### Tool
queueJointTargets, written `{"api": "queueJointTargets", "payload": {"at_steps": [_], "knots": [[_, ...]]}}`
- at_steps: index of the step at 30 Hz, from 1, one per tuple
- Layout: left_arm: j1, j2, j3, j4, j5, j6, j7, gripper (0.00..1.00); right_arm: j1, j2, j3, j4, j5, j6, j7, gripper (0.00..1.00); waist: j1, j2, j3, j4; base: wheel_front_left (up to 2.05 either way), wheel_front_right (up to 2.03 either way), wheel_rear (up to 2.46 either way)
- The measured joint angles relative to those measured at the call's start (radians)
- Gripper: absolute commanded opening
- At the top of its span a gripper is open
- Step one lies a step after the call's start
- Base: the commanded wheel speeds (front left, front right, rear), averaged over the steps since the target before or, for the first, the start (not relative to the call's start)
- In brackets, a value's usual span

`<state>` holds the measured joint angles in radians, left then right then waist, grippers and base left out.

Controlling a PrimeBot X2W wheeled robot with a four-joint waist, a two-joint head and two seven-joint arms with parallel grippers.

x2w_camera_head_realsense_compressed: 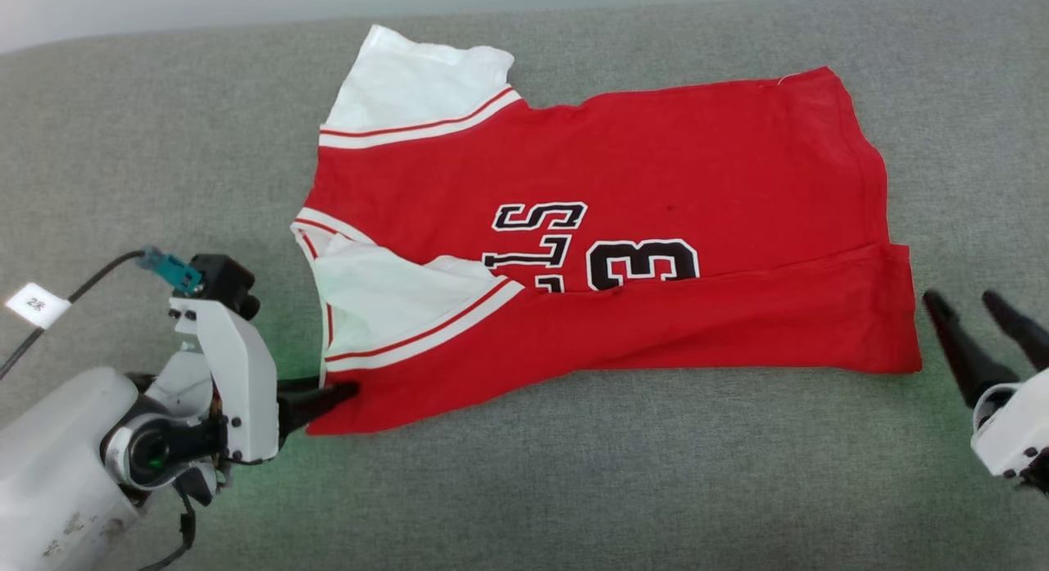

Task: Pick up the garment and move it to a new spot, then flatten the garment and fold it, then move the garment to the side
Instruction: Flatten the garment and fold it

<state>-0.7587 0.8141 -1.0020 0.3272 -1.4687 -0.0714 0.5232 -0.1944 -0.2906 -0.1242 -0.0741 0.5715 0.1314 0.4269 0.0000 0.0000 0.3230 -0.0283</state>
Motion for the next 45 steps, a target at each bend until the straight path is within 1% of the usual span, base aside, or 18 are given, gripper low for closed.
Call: {"api": "queueJointTargets", "payload": {"at_steps": [1, 2, 5, 6, 7, 8, 11, 15, 16, 17, 18, 19, 24, 30, 34, 37, 44, 45], "knots": [[-0.001, -0.004, -0.001, 0.004, 0.000, -0.004, 0.000, 0.24, 0.000, -0.012, 0.010, 0.001, -0.001, 0.000, 0.033, 1.00, -0.0001, 0.0000, 0.001, 0.001, 0.00, 0.00, 0.00], [-0.001, -0.006, 0.000, 0.010, 0.000, -0.006, -0.002, 0.20, 0.000, -0.027, 0.023, 0.003, -0.007, 0.000, 0.073, 1.00, 0.0000, 0.0000, 0.001, 0.002, 0.00, 0.00, 0.00], [-0.007, -0.016, -0.002, 0.018, 0.010, -0.012, -0.008, 0.18, -0.015, -0.067, 0.051, 0.005, -0.014, 0.000, 0.194, 1.00, 0.0000, 0.0000, 0.006, 0.006, 0.00, 0.00, 0.00], [-0.012, -0.021, -0.003, 0.020, 0.013, -0.017, -0.009, 0.13, -0.029, -0.078, 0.059, 0.008, -0.018, 0.000, 0.240, 1.00, 0.0000, 0.0000, 0.009, 0.007, 0.00, 0.00, 0.00], [-0.014, -0.023, -0.003, 0.022, 0.015, -0.018, -0.010, 0.05, -0.041, -0.092, 0.072, 0.012, -0.022, 0.000, 0.289, 1.00, 0.0000, 0.0000, 0.012, 0.008, 0.00, 0.00, 0.00], [-0.016, -0.026, -0.004, 0.023, 0.017, -0.023, -0.012, 0.00, -0.051, -0.104, 0.081, 0.018, -0.024, 0.000, 0.337, 1.00, 0.0000, 0.0000, 0.015, 0.010, 0.00, 0.00, 0.00], [-0.025, -0.035, -0.005, 0.025, 0.023, -0.033, -0.017, 0.00, -0.091, -0.116, 0.094, 0.044, -0.022, 0.000, 0.434, 1.00, 0.0000, 0.0000, 0.025, 0.017, 0.00, 0.00, 0.00], [-0.044, -0.061, -0.006, 0.030, 0.034, -0.043, -0.024, 0.00, -0.131, -0.136, 0.095, 0.084, -0.031, 0.000, 0.495, 1.00, 0.0000, 0.0000, 0.040, 0.035, 0.00, 0.00, 0.00], [-0.050, -0.069, -0.007, 0.032, 0.035, -0.045, -0.025, 0.00, -0.134, -0.137, 0.097, 0.092, -0.031, 0.000, 0.505, 0.89, 0.0000, 0.0000, 0.044, 0.040, 0.00, 0.00, 0.00], [-0.055, -0.075, -0.007, 0.035, 0.036, -0.048, -0.026, 0.00, -0.138, -0.138, 0.099, 0.099, -0.031, 0.000, 0.509, 0.36, 0.0000, 0.0000, 0.047, 0.046, 0.00, 0.00, 0.00], [-0.058, -0.082, -0.007, 0.037, 0.036, -0.051, -0.030, 0.00, -0.143, -0.143, 0.101, 0.100, -0.034, 0.000, 0.515, 0.06, -0.0001, 0.0000, 0.051, 0.051, 0.00, 0.00, 0.00], [-0.060, -0.087, -0.007, 0.040, 0.038, -0.052, -0.036, 0.00, -0.145, -0.149, 0.100, 0.101, -0.034, 0.000, 0.515, 0.00, 0.0000, 0.0000, 0.054, 0.057, 0.00, 0.00, 0.00], [-0.055, -0.105, -0.006, 0.047, 0.037, -0.059, -0.063, 0.00, -0.144, -0.153, 0.105, 0.100, -0.027, 0.000, 0.513, 0.00, -0.0001, 0.0000, 0.058, 0.075, 0.00, 0.00, 0.00], [0.003, -0.086, -0.006, -0.004, 0.031, -0.059, -0.109, 0.00, -0.086, -0.160, 0.098, 0.075, -0.018, 0.000, 0.494, 0.00, 0.0000, 0.0000, 0.018, 0.078, 0.00, 0.00, 0.00], [0.060, -0.051, -0.012, -0.068, 0.018, -0.059, -0.129, 0.00, -0.036, -0.167, 0.088, 0.040, -0.008, 0.000, 0.506, 0.00, 0.0000, 0.0000, -0.014, 0.081, 0.00, 0.00, 0.00], [0.100, -0.017, -0.015, -0.125, 0.018, -0.050, -0.140, 0.00, 0.005, -0.173, 0.067, 0.011, 0.000, 0.000, 0.515, 0.00, 0.0000, 0.0000, -0.035, 0.084, 0.00, 0.00, 0.00], [0.184, 0.047, -0.015, -0.275, 0.018, 0.008, -0.191, 0.00, 0.108, -0.174, 0.008, -0.068, 0.017, 0.000, 0.547, 0.00, -0.0001, 0.0000, -0.061, 0.097, 0.00, 0.00, 0.00], [0.192, 0.050, -0.016, -0.290, 0.018, 0.015, -0.198, 0.00, 0.119, -0.170, -0.002, -0.076, 0.017, 0.000, 0.547, 0.15, 0.0000, 0.0000, -0.063, 0.098, 0.00, 0.00, 0.00]]}}
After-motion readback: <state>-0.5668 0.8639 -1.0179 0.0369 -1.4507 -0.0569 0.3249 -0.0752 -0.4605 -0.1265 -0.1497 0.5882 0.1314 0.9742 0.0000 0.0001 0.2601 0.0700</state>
